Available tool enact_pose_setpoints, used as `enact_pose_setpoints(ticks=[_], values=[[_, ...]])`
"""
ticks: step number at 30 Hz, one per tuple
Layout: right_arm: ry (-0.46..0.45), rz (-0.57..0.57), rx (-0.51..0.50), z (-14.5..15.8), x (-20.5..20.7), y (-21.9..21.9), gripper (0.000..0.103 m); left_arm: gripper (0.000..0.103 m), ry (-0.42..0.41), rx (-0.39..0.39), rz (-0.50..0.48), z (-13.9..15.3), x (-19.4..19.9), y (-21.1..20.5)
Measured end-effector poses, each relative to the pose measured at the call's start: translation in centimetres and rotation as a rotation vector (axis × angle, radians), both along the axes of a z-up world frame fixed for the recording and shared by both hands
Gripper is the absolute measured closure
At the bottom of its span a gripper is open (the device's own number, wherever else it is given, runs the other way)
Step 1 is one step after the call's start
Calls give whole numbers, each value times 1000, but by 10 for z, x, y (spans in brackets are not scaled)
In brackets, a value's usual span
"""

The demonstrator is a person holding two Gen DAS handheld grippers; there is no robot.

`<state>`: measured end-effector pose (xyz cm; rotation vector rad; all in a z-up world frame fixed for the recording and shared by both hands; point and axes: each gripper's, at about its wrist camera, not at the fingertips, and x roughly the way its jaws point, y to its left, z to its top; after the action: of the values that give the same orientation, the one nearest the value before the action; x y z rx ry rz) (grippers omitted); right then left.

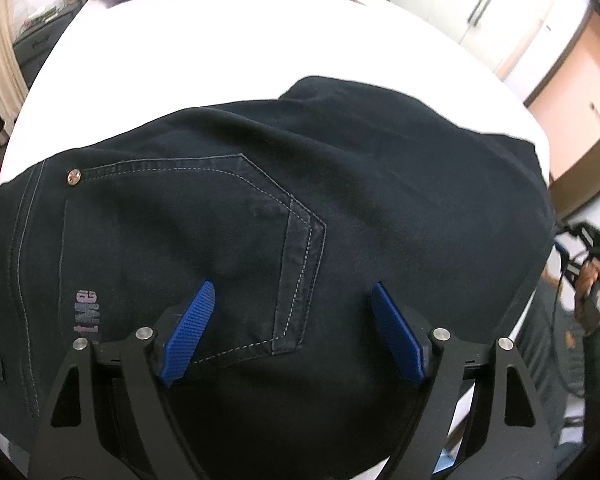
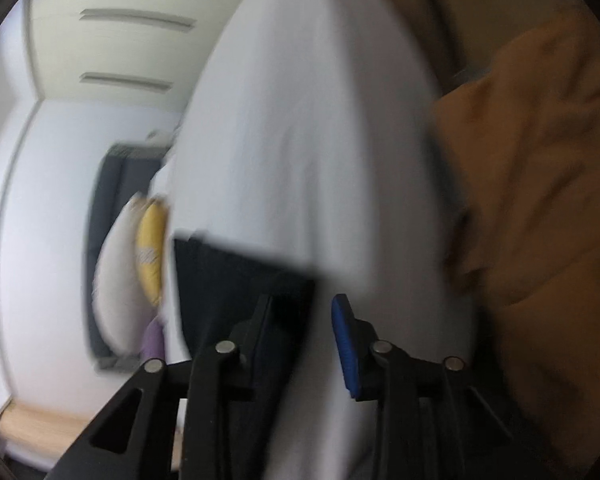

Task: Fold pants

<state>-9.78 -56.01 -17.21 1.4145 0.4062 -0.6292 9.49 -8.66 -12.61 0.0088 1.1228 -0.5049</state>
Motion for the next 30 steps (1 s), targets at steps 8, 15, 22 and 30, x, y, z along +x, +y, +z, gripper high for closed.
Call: enact_pose_setpoints(ticks=[8, 15, 22, 30], values=[[-159, 695, -228, 110, 144, 101, 69, 23, -46, -81, 39, 15, -1, 6], [-194, 1319, -30, 79, 305, 305, 69, 23, -26, -91, 98, 4, 4, 33], [9, 1322, -3, 6, 378, 325, 91, 23, -57, -123, 92, -5, -5, 53], [20, 1134, -190, 34, 360, 288, 91, 23, -92, -163, 110, -6, -23, 67]])
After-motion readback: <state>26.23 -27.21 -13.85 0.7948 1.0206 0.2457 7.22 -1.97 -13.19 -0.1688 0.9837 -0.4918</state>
